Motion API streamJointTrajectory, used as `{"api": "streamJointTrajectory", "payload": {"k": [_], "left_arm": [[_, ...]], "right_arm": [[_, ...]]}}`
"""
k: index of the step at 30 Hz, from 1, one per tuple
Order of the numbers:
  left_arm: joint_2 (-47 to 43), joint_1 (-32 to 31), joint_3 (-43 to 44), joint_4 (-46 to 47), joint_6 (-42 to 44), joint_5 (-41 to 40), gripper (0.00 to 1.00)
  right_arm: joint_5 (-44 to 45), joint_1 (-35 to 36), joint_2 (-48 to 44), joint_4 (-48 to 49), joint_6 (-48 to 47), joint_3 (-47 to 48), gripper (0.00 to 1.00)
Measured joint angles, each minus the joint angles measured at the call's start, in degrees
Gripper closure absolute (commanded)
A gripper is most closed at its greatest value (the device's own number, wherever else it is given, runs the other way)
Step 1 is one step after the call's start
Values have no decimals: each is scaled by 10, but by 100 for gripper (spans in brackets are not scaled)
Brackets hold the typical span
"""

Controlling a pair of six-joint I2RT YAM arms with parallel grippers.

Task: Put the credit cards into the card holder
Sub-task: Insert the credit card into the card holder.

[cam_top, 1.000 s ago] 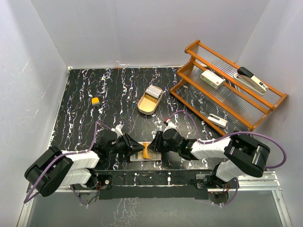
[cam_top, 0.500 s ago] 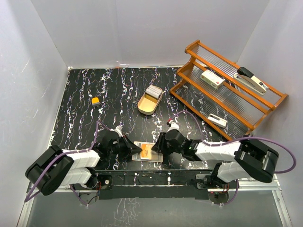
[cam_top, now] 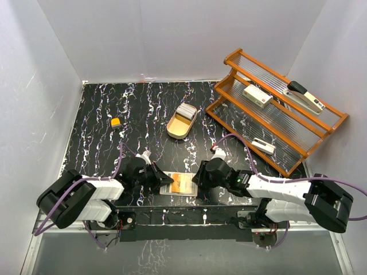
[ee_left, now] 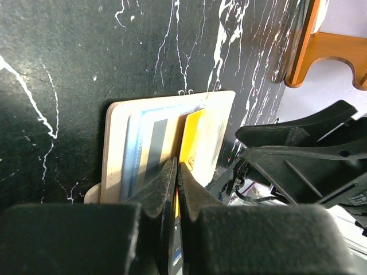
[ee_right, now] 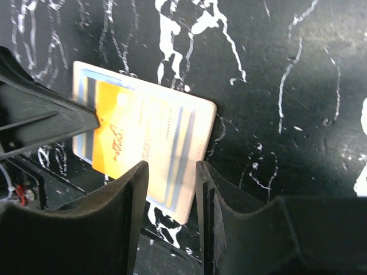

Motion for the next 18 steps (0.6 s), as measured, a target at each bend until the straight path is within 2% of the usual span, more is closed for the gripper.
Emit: {"api": "streamJointTrajectory", "payload": {"k": [18], "left_arm": [[55,-41,13,51,-4,-11,100]], "right_arm": [[-37,0,57,87,34,-34,71]]}}
